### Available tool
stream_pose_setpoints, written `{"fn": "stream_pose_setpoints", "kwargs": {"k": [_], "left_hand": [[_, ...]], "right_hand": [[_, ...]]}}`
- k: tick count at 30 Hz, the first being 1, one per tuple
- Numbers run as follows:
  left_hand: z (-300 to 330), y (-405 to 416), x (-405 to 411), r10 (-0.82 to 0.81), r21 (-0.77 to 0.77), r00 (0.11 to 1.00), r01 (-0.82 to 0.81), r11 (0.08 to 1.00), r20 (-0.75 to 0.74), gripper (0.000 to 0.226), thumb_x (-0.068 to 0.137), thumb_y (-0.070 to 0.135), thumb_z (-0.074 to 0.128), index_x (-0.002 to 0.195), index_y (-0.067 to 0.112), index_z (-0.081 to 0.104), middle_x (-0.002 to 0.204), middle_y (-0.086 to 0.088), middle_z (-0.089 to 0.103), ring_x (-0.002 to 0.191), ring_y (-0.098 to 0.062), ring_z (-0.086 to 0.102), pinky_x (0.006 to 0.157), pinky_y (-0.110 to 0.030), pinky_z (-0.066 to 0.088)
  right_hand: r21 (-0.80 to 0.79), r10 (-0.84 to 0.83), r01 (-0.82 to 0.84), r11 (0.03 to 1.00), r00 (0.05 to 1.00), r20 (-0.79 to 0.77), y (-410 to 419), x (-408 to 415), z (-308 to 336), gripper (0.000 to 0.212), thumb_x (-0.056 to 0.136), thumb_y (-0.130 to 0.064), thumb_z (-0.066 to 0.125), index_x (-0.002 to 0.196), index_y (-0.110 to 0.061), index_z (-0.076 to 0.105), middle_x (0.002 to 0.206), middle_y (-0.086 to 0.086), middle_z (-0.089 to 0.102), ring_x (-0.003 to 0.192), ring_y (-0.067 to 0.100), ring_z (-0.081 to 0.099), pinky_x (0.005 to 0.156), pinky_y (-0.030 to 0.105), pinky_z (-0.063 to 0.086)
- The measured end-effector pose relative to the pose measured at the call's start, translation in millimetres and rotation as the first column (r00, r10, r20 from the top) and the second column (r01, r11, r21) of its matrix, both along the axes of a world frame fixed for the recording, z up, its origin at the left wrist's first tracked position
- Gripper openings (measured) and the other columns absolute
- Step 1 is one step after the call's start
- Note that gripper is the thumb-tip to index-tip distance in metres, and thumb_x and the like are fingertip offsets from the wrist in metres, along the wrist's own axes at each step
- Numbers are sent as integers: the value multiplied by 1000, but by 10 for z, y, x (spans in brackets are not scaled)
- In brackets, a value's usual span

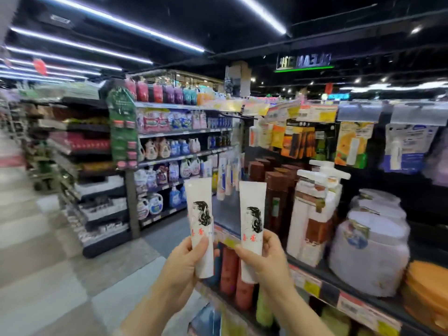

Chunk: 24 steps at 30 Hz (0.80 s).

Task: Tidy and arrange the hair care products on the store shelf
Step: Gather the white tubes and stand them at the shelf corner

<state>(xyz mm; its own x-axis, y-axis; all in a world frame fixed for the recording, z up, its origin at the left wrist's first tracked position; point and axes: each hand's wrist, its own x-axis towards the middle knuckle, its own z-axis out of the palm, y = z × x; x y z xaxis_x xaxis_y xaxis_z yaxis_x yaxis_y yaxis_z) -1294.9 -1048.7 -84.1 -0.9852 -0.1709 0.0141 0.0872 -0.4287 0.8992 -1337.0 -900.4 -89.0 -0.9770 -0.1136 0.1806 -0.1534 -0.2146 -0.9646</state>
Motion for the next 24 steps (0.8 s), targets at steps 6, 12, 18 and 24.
{"fn": "stream_pose_setpoints", "kwargs": {"k": [6,12,18,24], "left_hand": [[-106,-1030,-187,46,-68,999,-46,997,6,20,90,17,52,104,6,59,85,-1,70,74,-14,63,62,-26,50],[-267,-1471,-523,-10,-58,999,12,998,34,15,88,13,54,100,8,60,82,-1,71,76,-17,64,66,-28,48],[-389,-1656,-1081,-113,-72,993,116,991,45,9,86,4,56,92,9,61,69,-2,74,62,-12,67,54,-20,54],[-350,-1785,-1744,-237,-57,971,237,970,14,13,85,3,56,97,5,61,79,-4,75,70,-13,70,66,-21,56]], "right_hand": [[4,-19,19,1000,999,42,-1055,-159,-142,45,72,10,70,94,-23,47,96,7,63,83,17,61,76,32,52],[91,-125,126,988,992,-15,-1402,-639,-121,49,69,6,75,93,-25,44,100,6,63,88,17,62,71,26,51],[157,-372,393,906,917,-146,-1379,-1654,-29,51,67,5,76,98,-19,44,102,12,61,92,24,61,82,39,52],[316,-454,480,818,877,-156,-1449,-2486,-114,56,63,-4,81,101,-17,42,100,5,60,96,24,60,89,45,50]]}}
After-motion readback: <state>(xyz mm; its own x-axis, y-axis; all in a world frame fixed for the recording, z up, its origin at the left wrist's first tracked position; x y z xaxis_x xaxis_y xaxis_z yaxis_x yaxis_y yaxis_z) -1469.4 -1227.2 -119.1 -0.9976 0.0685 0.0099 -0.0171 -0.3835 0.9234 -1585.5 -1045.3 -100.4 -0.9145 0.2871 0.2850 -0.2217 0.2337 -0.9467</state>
